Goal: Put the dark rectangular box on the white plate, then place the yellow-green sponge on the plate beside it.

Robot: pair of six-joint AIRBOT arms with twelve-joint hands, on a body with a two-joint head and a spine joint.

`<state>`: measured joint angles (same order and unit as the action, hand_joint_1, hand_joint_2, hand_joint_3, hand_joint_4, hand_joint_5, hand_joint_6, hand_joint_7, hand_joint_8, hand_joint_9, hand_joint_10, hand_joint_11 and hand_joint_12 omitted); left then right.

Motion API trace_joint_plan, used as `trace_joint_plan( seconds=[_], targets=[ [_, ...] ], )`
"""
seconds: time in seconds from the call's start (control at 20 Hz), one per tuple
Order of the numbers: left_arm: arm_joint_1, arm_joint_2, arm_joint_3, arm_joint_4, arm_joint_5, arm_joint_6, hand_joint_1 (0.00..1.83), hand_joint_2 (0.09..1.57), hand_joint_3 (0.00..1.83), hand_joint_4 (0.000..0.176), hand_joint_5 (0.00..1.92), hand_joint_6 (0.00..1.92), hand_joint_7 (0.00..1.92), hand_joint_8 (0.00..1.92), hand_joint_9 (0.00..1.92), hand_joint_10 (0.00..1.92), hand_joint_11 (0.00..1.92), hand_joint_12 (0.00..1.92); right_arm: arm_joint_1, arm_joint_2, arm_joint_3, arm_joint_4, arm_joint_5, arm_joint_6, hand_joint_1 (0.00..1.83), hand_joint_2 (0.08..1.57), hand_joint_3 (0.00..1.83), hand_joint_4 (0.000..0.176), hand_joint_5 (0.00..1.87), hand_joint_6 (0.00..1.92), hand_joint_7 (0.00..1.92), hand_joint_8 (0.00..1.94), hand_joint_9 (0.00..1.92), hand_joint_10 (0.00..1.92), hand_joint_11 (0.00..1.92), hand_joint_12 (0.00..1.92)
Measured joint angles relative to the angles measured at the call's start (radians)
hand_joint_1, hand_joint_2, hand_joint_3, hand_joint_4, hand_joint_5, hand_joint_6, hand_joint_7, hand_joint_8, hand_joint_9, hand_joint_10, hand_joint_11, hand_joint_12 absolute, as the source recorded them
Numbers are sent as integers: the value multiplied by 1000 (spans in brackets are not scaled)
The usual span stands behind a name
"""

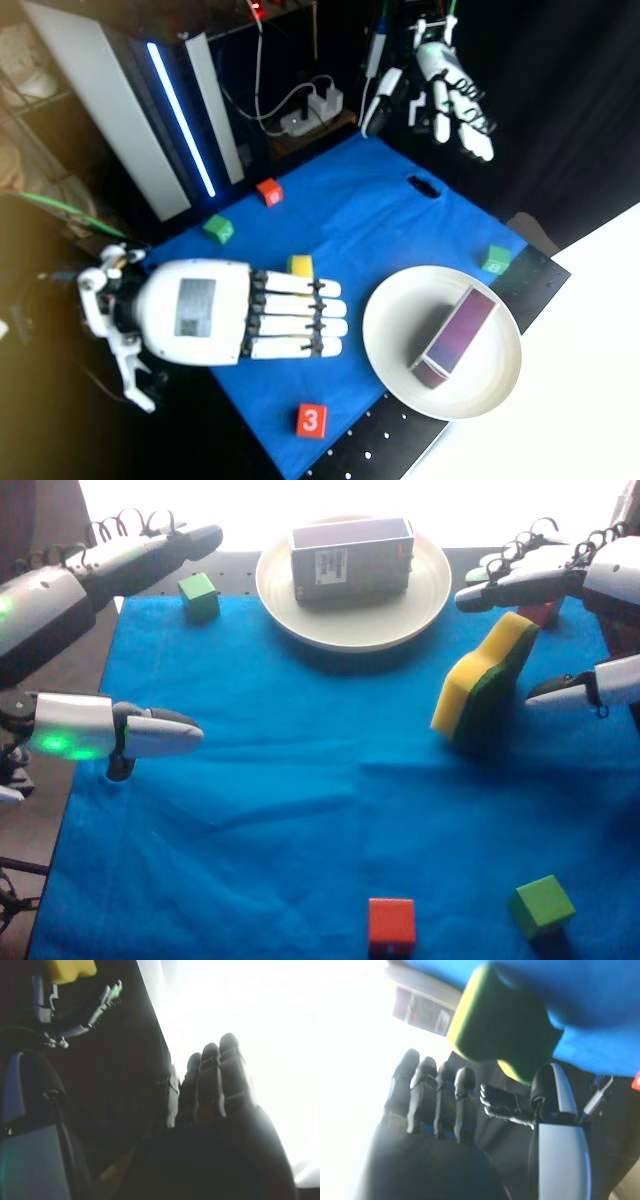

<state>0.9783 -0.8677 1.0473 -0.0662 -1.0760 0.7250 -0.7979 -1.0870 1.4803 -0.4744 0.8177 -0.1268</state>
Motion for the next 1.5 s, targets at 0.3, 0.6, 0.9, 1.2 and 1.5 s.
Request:
trace_joint_plan(
  seconds=[0.3, 0.6, 0.9, 1.2, 1.5],
  targets=[
    [8, -1, -2, -18, -22, 1, 871, 873, 0, 176, 53, 8, 0, 0, 0, 0, 0, 0, 27, -32, 16, -49, -39, 0, 1144, 980, 1, 0, 701, 26, 561, 9, 500, 29, 21, 1140],
    [13, -3, -2, -38, -26, 0, 899, 895, 7, 133, 46, 2, 0, 0, 0, 0, 0, 0, 27, -68, 43, -56, -72, 0, 1222, 1133, 0, 0, 858, 1112, 1042, 957, 899, 863, 652, 1450],
    [13, -16, -2, -39, -30, 0, 898, 899, 6, 142, 46, 2, 0, 0, 0, 0, 0, 0, 68, -74, 57, -49, -90, 0, 1239, 1152, 1, 0, 838, 1043, 988, 1196, 882, 1287, 674, 1759],
    [36, -16, -4, -61, -57, -4, 854, 895, 1, 144, 42, 0, 0, 0, 0, 0, 0, 0, 148, -91, 72, -16, -69, 0, 1223, 1147, 0, 0, 843, 1091, 1009, 1073, 924, 921, 671, 1445],
    [37, -16, -9, -49, -59, -6, 891, 901, 2, 138, 48, 8, 0, 0, 0, 0, 0, 0, 214, -221, 201, 46, -83, 0, 1235, 1108, 0, 0, 914, 1046, 1082, 878, 967, 772, 727, 1339]
  ],
)
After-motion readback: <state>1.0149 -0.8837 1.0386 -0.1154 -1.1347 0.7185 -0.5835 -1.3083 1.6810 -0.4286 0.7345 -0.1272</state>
